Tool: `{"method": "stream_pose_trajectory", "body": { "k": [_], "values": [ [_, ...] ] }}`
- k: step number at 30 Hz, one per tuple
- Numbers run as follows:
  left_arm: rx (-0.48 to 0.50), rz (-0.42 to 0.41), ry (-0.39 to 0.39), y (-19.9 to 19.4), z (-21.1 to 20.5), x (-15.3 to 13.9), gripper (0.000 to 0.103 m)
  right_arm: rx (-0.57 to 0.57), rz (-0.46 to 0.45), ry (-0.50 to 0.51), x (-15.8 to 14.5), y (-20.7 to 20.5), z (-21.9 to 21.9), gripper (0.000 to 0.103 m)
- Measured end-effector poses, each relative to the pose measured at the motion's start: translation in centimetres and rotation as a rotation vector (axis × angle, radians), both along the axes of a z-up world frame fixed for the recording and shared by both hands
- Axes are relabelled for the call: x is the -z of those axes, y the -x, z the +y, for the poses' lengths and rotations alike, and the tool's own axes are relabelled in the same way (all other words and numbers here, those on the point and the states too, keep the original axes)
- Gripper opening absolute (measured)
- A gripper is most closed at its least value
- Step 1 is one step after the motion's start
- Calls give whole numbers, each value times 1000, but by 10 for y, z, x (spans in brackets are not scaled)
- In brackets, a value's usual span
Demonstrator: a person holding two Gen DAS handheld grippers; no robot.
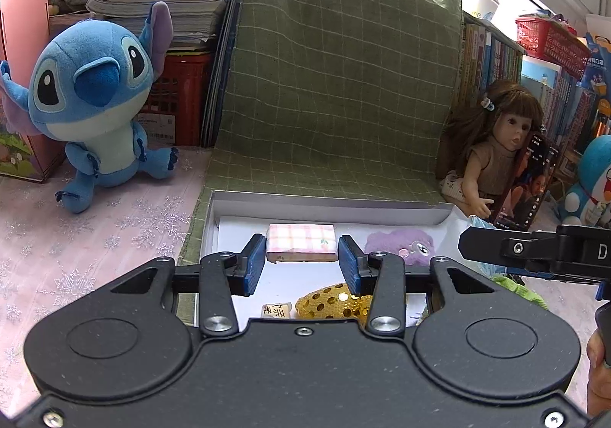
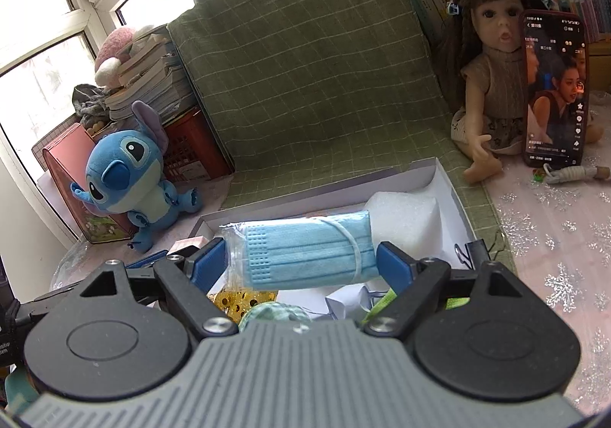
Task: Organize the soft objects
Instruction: 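Carry packet and mask into the box and open both grippers there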
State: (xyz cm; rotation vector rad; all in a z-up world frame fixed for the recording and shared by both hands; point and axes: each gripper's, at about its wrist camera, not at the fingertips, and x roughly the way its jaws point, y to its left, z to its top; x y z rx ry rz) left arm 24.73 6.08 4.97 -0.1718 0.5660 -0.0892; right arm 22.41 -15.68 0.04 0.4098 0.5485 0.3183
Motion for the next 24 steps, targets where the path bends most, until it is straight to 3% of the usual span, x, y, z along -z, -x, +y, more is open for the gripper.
{"method": "stream_pose_trajectory", "body": {
  "k": [10,24],
  "values": [
    [-18,35,-9,-12,0,12,40,-11,59,40,10,-26,17,86],
    [-24,83,-6,-17,0,24,40,-15,94,54,22,-31,23,88]
  ]
}}
